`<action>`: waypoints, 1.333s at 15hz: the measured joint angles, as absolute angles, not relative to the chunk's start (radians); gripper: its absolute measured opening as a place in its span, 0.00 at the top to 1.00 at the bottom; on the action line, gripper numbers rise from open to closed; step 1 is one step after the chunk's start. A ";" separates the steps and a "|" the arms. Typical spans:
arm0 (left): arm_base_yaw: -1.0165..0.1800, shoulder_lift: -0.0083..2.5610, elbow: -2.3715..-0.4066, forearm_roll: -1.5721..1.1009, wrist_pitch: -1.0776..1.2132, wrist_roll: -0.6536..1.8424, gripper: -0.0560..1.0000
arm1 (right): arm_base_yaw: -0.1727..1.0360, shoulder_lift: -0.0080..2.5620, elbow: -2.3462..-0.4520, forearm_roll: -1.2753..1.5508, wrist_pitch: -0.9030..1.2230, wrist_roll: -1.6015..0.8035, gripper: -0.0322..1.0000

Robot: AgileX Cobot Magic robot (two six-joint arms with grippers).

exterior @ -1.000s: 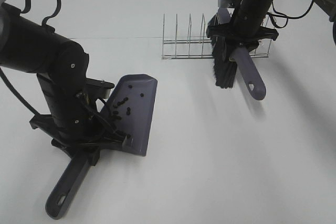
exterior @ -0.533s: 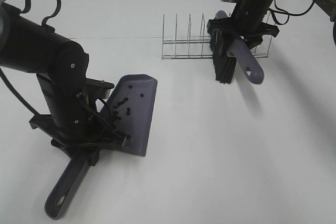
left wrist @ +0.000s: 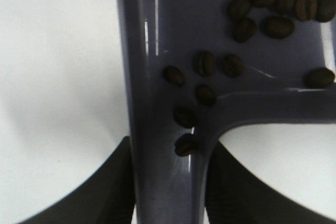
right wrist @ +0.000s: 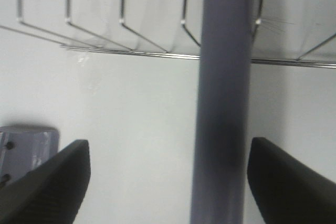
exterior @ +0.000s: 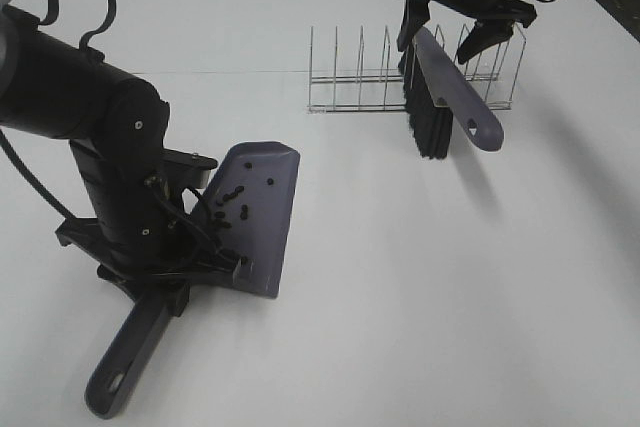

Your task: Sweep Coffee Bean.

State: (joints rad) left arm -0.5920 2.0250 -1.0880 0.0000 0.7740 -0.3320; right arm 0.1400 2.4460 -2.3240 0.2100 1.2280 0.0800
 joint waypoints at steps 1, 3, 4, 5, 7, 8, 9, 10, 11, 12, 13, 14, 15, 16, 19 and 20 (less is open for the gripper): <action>-0.592 2.027 -1.095 0.000 0.780 -0.332 0.65 | 0.140 2.411 -2.296 0.229 1.227 0.071 0.30; -0.592 2.047 -1.147 0.014 0.796 -0.330 0.65 | 0.140 2.296 -2.153 0.242 1.223 0.056 0.31; -0.592 2.060 -1.175 0.026 0.797 -0.329 0.65 | 0.140 2.243 -2.087 0.242 1.223 0.052 0.31; -0.592 2.077 -1.202 0.037 0.798 -0.329 0.65 | 0.140 2.192 -2.030 0.242 1.222 0.046 0.31; -0.592 2.099 -1.246 0.037 0.799 -0.329 0.65 | 0.140 2.079 -1.910 0.242 1.221 0.046 0.31; -0.592 2.105 -1.259 0.037 0.799 -0.329 0.65 | 0.140 2.024 -1.846 0.242 1.221 0.046 0.31; -0.592 2.107 -1.263 0.038 0.799 -0.329 0.65 | 0.140 1.994 -1.810 0.242 1.221 0.046 0.31; -0.592 2.109 -1.265 0.038 0.799 -0.329 0.65 | 0.140 1.942 -1.742 0.242 1.220 0.046 0.31; -0.592 2.109 -1.265 0.038 0.799 -0.329 0.65 | 0.140 1.881 -1.663 0.242 1.220 0.046 0.31; -0.592 2.110 -1.265 0.037 0.794 -0.329 0.65 | 0.140 1.819 -1.583 0.242 1.220 0.046 0.31; -0.592 2.110 -1.265 0.034 0.778 -0.328 0.54 | 0.140 1.704 -1.452 0.228 1.220 0.045 0.31; -0.592 2.110 -1.265 0.034 0.777 -0.328 0.41 | 0.140 1.673 -1.421 0.214 1.221 0.045 0.31; -0.592 2.110 -1.265 0.033 0.777 -0.309 0.31 | 0.140 1.611 -1.365 0.188 1.221 0.045 0.31; -0.592 2.110 -1.265 0.025 0.779 -0.281 0.27 | 0.140 1.555 -1.321 0.161 1.221 0.045 0.31; -0.592 2.086 -1.265 -0.048 0.834 -0.191 0.25 | 0.140 1.377 -1.218 0.134 1.221 0.073 0.31; -0.592 2.067 -1.265 -0.081 0.858 -0.165 0.25 | 0.140 1.327 -1.190 0.126 1.222 0.087 0.31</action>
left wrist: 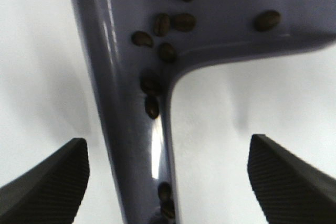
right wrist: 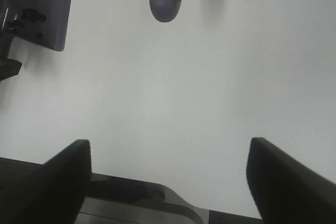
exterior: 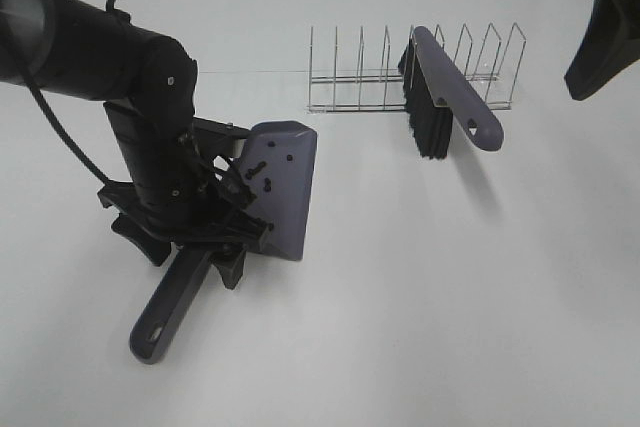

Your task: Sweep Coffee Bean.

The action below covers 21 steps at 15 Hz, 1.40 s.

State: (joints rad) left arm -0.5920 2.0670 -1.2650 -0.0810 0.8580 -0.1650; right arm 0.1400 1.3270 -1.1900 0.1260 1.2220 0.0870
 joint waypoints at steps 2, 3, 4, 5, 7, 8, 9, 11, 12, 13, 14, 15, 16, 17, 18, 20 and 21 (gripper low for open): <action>-0.592 2.011 -1.267 -0.116 0.886 -0.141 0.25 | 0.140 1.240 -1.143 0.118 1.223 0.112 0.31; -0.592 1.973 -1.268 -0.114 0.896 -0.138 0.25 | 0.140 1.193 -1.118 0.118 1.223 0.122 0.31; -0.588 1.938 -1.272 -0.097 0.910 -0.137 0.25 | 0.140 1.148 -1.096 0.118 1.223 0.127 0.31; -0.568 1.902 -1.282 -0.076 0.934 -0.135 0.25 | 0.140 1.109 -1.076 0.118 1.223 0.128 0.31; -0.474 1.842 -1.311 -0.056 0.999 -0.122 0.25 | 0.140 1.028 -1.030 0.118 1.223 0.128 0.31; -0.441 1.824 -1.322 -0.054 1.013 -0.113 0.25 | 0.140 1.007 -1.017 0.118 1.223 0.128 0.31; -0.307 1.758 -1.341 -0.047 1.040 -0.070 0.25 | 0.140 0.938 -0.968 0.116 1.224 0.125 0.31; -0.186 1.709 -1.344 -0.047 1.057 -0.048 0.25 | 0.140 0.891 -0.934 0.114 1.225 0.125 0.31; -0.119 1.677 -1.344 -0.043 1.078 -0.030 0.25 | 0.140 0.862 -0.913 0.115 1.225 0.125 0.31; -0.062 1.647 -1.344 -0.041 1.096 -0.012 0.25 | 0.140 0.832 -0.895 0.120 1.225 0.125 0.31; -0.006 1.607 -1.335 -0.043 1.102 -0.007 0.25 | 0.140 0.807 -0.877 0.122 1.225 0.125 0.31; 0.035 1.560 -1.305 -0.043 1.105 0.000 0.25 | 0.140 0.780 -0.861 0.122 1.224 0.125 0.31; 0.052 1.530 -1.284 -0.043 1.105 0.000 0.25 | 0.140 0.749 -0.843 0.124 1.225 0.125 0.31; 0.078 1.386 -1.139 -0.041 1.086 0.000 0.25 | 0.140 0.706 -0.813 0.128 1.225 0.125 0.31; 0.078 1.304 -1.063 -0.042 1.067 0.000 0.25 | 0.140 0.679 -0.790 0.127 1.225 0.125 0.31; 0.078 1.132 -0.915 -0.042 1.031 0.000 0.25 | 0.140 0.623 -0.735 0.105 1.225 0.125 0.31; 0.078 1.044 -0.846 -0.042 1.010 0.000 0.25 | 0.140 0.602 -0.704 0.085 1.225 0.125 0.31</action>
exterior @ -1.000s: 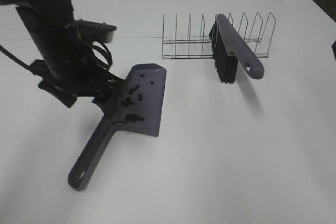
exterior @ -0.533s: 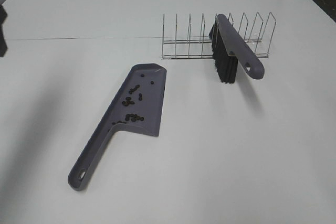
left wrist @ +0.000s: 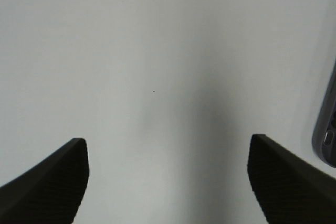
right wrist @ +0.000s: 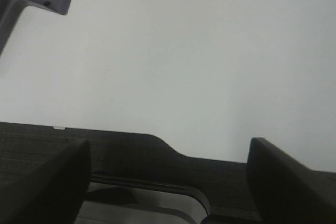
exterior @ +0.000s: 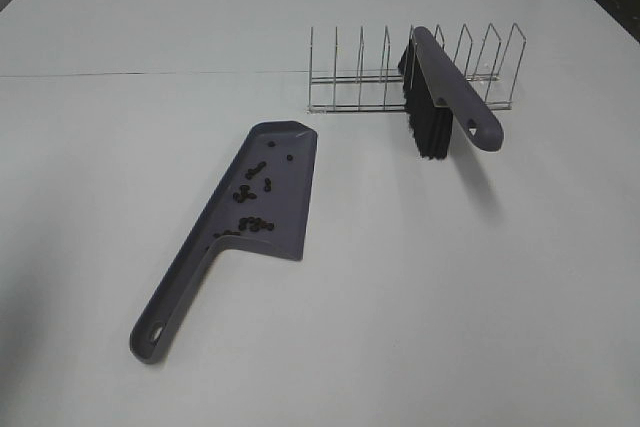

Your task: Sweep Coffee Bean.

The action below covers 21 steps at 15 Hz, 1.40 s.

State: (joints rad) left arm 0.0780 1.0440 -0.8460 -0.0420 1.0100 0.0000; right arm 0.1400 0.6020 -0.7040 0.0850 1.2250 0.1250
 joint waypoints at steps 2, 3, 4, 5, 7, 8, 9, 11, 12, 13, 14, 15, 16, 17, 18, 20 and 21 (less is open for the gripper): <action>0.078 0.887 -0.735 -0.037 0.964 0.000 0.25 | 0.140 0.557 -0.650 0.030 1.225 0.125 0.31; 0.078 0.803 -0.687 -0.028 0.950 0.000 0.25 | 0.140 0.524 -0.624 0.006 1.225 0.124 0.32; 0.078 0.763 -0.668 -0.019 0.945 0.000 0.25 | 0.140 0.506 -0.611 0.000 1.215 0.122 0.33; 0.078 0.698 -0.640 -0.008 0.942 0.000 0.25 | 0.140 0.473 -0.588 0.000 1.186 0.114 0.34; 0.048 0.608 -0.612 0.011 0.953 0.000 0.25 | 0.140 0.412 -0.535 0.000 1.116 0.083 0.36; -0.031 0.562 -0.607 0.043 0.981 0.000 0.25 | 0.140 0.367 -0.487 0.000 1.085 0.067 0.36; -0.046 0.554 -0.607 0.048 0.986 0.000 0.25 | 0.140 0.357 -0.484 0.000 1.080 0.064 0.36; -0.081 0.504 -0.607 0.063 0.995 -0.012 0.25 | 0.140 0.312 -0.481 0.000 1.057 0.053 0.36; -0.084 0.465 -0.604 0.066 0.995 -0.017 0.25 | 0.140 0.282 -0.481 0.000 1.055 0.046 0.37; -0.084 0.424 -0.593 0.066 0.990 -0.020 0.25 | 0.140 0.246 -0.481 0.000 1.053 0.045 0.37; -0.084 0.399 -0.583 0.066 0.990 -0.019 0.25 | 0.140 0.225 -0.481 0.000 1.053 0.044 0.37; -0.084 0.351 -0.566 0.064 0.990 -0.025 0.25 | 0.140 0.185 -0.481 0.000 1.055 0.038 0.37; -0.084 0.298 -0.552 0.059 0.993 -0.035 0.25 | 0.140 0.138 -0.481 0.000 1.063 0.027 0.37; -0.084 0.253 -0.549 0.056 0.992 -0.048 0.25 | 0.140 0.090 -0.481 0.000 1.070 0.007 0.37; -0.084 0.162 -0.549 0.055 1.001 -0.083 0.25 | 0.140 0.012 -0.472 0.000 1.095 -0.015 0.37; -0.084 0.092 -0.538 0.055 1.039 -0.117 0.25 | 0.140 -0.005 -0.464 0.000 1.116 -0.015 0.37; -0.084 0.052 -0.525 0.054 1.064 -0.130 0.25 | 0.140 -0.005 -0.461 0.000 1.117 -0.015 0.37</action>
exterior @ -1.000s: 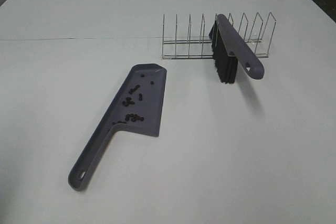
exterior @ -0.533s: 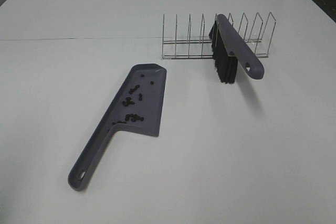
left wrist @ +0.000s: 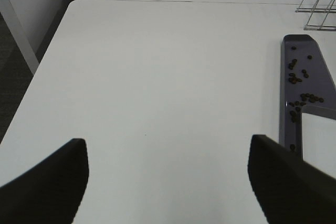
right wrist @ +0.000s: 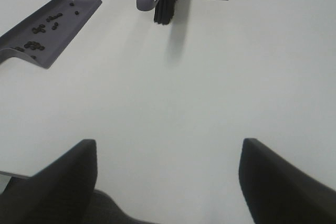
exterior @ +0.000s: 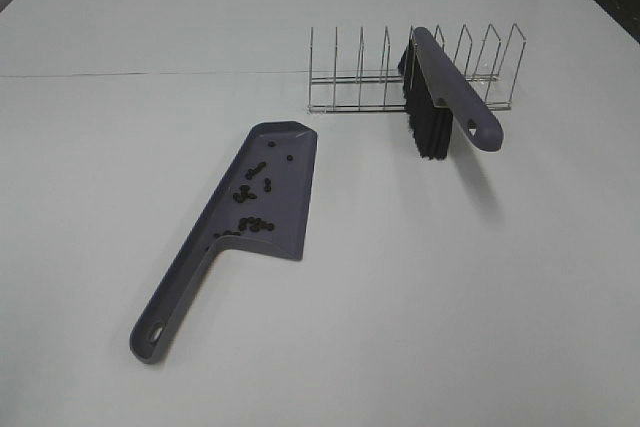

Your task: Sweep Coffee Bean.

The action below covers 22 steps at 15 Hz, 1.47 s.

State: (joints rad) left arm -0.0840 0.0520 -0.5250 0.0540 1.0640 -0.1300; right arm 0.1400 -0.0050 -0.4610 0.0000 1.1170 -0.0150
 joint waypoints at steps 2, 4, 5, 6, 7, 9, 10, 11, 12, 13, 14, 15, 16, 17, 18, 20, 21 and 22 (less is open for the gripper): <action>-0.084 -0.001 -0.523 0.054 1.073 -0.135 0.25 | 0.140 -0.005 -0.461 0.000 1.115 -0.015 0.37; -0.084 -0.002 -0.519 0.040 1.075 -0.128 0.25 | 0.140 -0.005 -0.461 -0.009 1.115 -0.015 0.37; -0.084 -0.004 -0.519 0.013 1.075 -0.087 0.25 | 0.140 -0.005 -0.461 -0.011 1.115 -0.015 0.37; -0.084 -0.005 -0.519 0.000 1.075 -0.070 0.25 | 0.140 -0.005 -0.461 -0.011 1.114 -0.015 0.37; -0.084 -0.005 -0.519 -0.005 1.075 -0.061 0.25 | 0.140 -0.005 -0.461 -0.011 1.114 -0.015 0.37; -0.084 -0.005 -0.519 -0.006 1.075 -0.057 0.25 | 0.140 -0.005 -0.461 -0.011 1.114 -0.015 0.37; -0.084 -0.005 -0.519 -0.006 1.075 -0.057 0.25 | 0.140 -0.005 -0.461 -0.011 1.114 -0.014 0.37; -0.084 -0.005 -0.519 -0.006 1.075 -0.057 0.25 | 0.140 -0.005 -0.461 -0.011 1.114 -0.014 0.37; -0.081 -0.005 -0.519 -0.007 1.075 -0.056 0.25 | 0.140 -0.005 -0.461 -0.010 1.114 -0.014 0.37; -0.063 -0.005 -0.519 -0.009 1.075 -0.053 0.25 | 0.124 -0.005 -0.461 -0.008 1.114 -0.014 0.37; -0.035 -0.005 -0.519 -0.011 1.075 -0.053 0.25 | 0.088 -0.005 -0.461 -0.008 1.114 -0.014 0.37; 0.000 -0.005 -0.519 -0.011 1.075 -0.053 0.25 | 0.057 -0.005 -0.461 -0.008 1.114 -0.014 0.37; 0.012 -0.005 -0.519 -0.011 1.075 -0.053 0.25 | 0.048 -0.005 -0.461 -0.008 1.114 -0.013 0.37; 0.025 -0.005 -0.519 -0.011 1.075 -0.053 0.25 | 0.039 -0.005 -0.461 -0.008 1.114 -0.013 0.37; 0.025 -0.005 -0.519 -0.011 1.075 -0.053 0.25 | 0.039 -0.005 -0.459 -0.008 1.113 -0.013 0.37; 0.025 -0.007 -0.519 -0.011 1.075 -0.053 0.24 | 0.039 -0.005 -0.458 -0.008 1.113 -0.013 0.37; 0.025 -0.007 -0.519 -0.011 1.075 -0.053 0.24 | 0.039 -0.005 -0.458 -0.008 1.113 -0.013 0.37; 0.025 -0.007 -0.519 -0.011 1.075 -0.053 0.24 | 0.039 -0.005 -0.458 -0.008 1.113 -0.013 0.37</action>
